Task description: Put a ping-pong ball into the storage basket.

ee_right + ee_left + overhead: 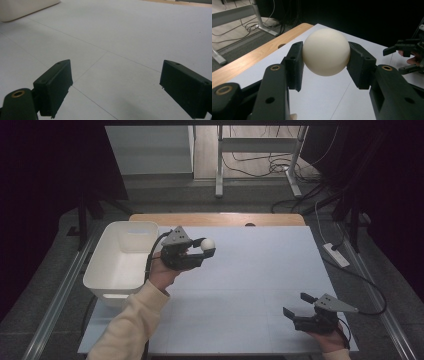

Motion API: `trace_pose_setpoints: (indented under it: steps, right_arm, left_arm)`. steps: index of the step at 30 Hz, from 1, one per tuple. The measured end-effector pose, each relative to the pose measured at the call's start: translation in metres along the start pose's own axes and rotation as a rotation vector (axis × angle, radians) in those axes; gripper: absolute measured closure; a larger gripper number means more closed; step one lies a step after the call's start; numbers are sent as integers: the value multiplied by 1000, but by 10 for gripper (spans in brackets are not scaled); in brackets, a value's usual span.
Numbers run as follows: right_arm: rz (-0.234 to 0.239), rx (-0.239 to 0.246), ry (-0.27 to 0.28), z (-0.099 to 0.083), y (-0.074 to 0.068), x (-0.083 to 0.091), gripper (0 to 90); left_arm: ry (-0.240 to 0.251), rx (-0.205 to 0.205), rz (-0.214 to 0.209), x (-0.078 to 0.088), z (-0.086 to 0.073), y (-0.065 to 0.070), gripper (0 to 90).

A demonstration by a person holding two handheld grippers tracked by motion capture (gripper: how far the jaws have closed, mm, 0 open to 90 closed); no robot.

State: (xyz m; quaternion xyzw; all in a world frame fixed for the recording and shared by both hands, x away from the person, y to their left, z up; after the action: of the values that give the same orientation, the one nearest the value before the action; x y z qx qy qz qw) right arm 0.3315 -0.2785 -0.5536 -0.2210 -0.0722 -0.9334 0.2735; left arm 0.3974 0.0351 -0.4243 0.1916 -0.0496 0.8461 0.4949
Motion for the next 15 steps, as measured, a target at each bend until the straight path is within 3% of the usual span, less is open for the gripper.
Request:
trace_pose_setpoints:
  steps: [15]
  right_arm:
    - [-2, 3, -1, 0, 0, 0, 107]
  left_arm:
    - [24, 14, 33, 19, 4, -10, 508]
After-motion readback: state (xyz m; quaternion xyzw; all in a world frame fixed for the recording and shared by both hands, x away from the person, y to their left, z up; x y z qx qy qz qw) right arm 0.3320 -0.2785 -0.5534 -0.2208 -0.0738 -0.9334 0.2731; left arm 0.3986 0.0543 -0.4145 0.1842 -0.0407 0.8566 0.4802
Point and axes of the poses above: each handheld gripper's, and its own axes: x roughly backward along the jaws, z roughly out of its top, y roughly to its right, the point moved 10 cm from there along -x, roughly forward along the jaws, and after that the axes turned 8 degrees about -z, right-handed, at the moved point
